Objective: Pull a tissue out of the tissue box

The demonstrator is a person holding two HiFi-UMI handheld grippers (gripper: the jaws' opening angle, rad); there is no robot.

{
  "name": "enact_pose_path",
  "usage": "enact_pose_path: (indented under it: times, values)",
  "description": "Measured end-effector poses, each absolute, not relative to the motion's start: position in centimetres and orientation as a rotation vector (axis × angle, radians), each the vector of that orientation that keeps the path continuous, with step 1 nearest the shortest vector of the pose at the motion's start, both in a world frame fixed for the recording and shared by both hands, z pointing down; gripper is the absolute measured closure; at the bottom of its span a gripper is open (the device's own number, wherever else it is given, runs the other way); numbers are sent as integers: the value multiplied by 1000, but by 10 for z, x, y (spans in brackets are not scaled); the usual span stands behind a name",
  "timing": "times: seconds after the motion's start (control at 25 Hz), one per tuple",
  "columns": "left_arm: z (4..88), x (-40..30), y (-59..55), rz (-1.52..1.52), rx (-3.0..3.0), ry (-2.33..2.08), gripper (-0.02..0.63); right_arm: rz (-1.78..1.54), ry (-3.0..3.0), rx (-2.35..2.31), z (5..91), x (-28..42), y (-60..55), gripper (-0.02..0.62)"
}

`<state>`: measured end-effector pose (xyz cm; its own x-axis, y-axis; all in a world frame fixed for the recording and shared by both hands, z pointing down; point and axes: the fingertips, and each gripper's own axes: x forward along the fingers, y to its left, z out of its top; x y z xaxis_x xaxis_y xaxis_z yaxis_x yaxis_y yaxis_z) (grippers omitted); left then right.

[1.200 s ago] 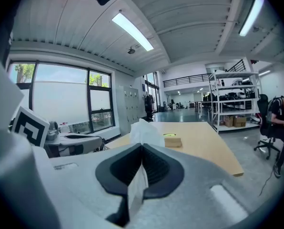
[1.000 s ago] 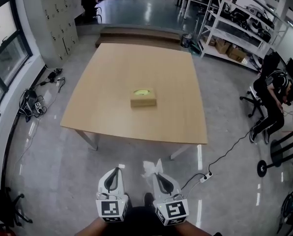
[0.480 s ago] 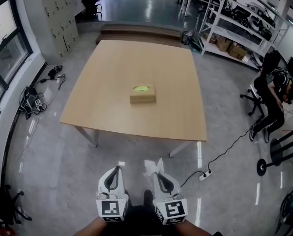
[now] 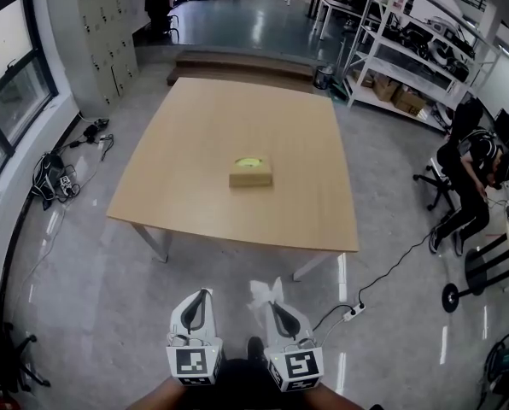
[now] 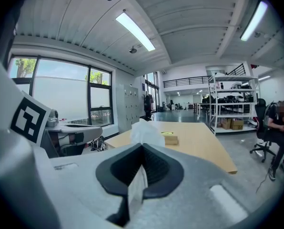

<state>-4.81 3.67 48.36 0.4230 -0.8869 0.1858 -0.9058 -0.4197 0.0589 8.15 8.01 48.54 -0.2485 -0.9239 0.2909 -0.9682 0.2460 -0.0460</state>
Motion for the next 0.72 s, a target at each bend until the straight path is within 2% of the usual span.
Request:
enact_pose_path:
  times: [0.72]
  values:
    - [486,-52,28,185,2551,-1536,588,331,-2255,1827,486,76,79,603]
